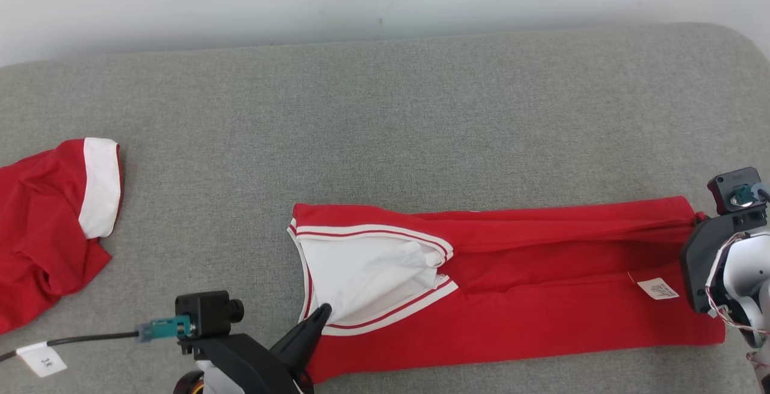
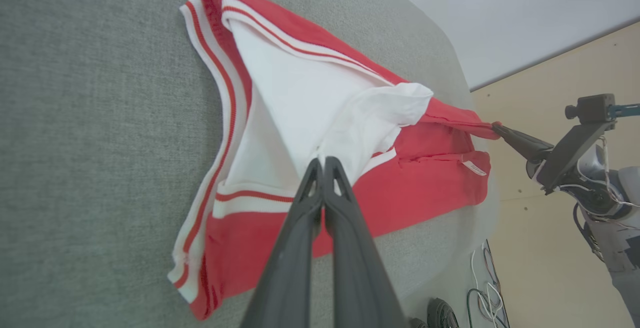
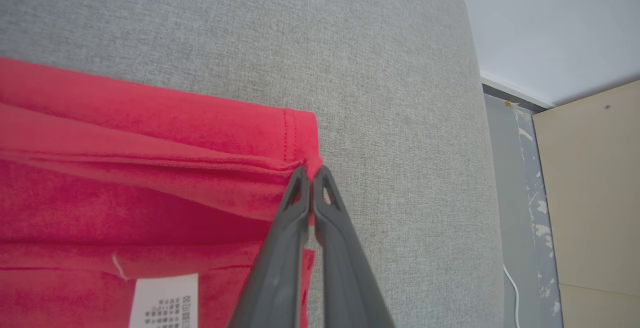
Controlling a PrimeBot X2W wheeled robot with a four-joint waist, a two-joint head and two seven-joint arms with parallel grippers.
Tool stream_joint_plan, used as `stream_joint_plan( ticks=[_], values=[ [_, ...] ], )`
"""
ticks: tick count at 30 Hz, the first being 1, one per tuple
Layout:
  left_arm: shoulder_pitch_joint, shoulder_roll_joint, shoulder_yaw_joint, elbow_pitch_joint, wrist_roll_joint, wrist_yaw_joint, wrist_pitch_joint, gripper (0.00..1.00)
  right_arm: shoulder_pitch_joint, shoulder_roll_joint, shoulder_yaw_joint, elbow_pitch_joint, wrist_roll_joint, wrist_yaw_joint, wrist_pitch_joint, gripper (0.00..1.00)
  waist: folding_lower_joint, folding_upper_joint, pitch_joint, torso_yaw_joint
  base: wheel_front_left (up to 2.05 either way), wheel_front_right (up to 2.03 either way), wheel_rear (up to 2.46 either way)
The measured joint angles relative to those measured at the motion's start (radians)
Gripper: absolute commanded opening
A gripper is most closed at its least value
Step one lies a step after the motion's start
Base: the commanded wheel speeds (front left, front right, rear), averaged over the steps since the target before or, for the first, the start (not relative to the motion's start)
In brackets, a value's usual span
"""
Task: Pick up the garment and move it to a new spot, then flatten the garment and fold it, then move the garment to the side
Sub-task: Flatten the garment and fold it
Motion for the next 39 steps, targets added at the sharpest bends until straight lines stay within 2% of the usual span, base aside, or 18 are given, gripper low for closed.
stream_joint_plan(
  ticks=[10,11,12,13,22,26,30,35,39],
  values=[
    [0.043,0.01,-0.03,0.012,0.008,0.024,0.008,0.0,0.063,0.015,-0.026,-0.057,-0.021,0.0,0.049,0.02,0.0001,0.0,0.002,0.005,0.0,0.0,0.0],
    [0.043,0.011,-0.033,0.018,0.021,0.026,0.005,0.0,0.068,0.018,-0.032,-0.058,-0.022,0.0,0.056,0.42,0.0001,0.0,0.002,0.007,0.0,0.0,0.0],
    [0.041,0.012,-0.038,0.024,0.034,0.026,0.002,0.44,0.074,0.024,-0.044,-0.059,-0.022,0.0,0.063,1.0,0.0001,0.0,0.001,0.008,0.0,0.0,0.0],
    [0.039,0.012,-0.043,0.031,0.043,0.026,-0.005,1.0,0.078,0.034,-0.059,-0.06,-0.027,0.0,0.068,1.0,0.0001,0.0,0.001,0.01,0.0,0.0,0.0],
    [0.008,0.01,-0.06,0.073,0.151,0.009,-0.096,1.0,0.128,0.125,-0.184,-0.156,-0.042,0.0,0.03,1.0,0.0001,0.0,-0.023,0.018,0.0,0.0,0.0],
    [0.006,0.011,-0.036,0.081,0.222,0.01,-0.218,1.0,0.174,0.199,-0.269,-0.233,-0.013,0.0,-0.002,1.0,0.0001,0.0,-0.043,0.026,0.0,0.0,0.0],
    [0.007,0.015,-0.018,0.108,0.301,0.019,-0.354,1.0,0.236,0.305,-0.344,-0.311,0.016,0.0,-0.025,1.0,0.0,-0.0001,-0.065,0.036,0.0,0.0,0.0],
    [0.011,-0.001,0.052,0.132,0.42,0.037,-0.435,1.0,0.263,0.408,-0.419,-0.361,0.022,0.0,-0.049,1.0,0.0,-0.0001,-0.09,0.043,0.0,0.0,0.0],
    [0.043,-0.054,0.195,0.087,0.582,0.044,-0.438,1.0,0.253,0.439,-0.467,-0.337,0.021,0.0,-0.059,1.0,0.0,0.0,-0.096,0.047,0.0,0.0,0.0]
  ],
)
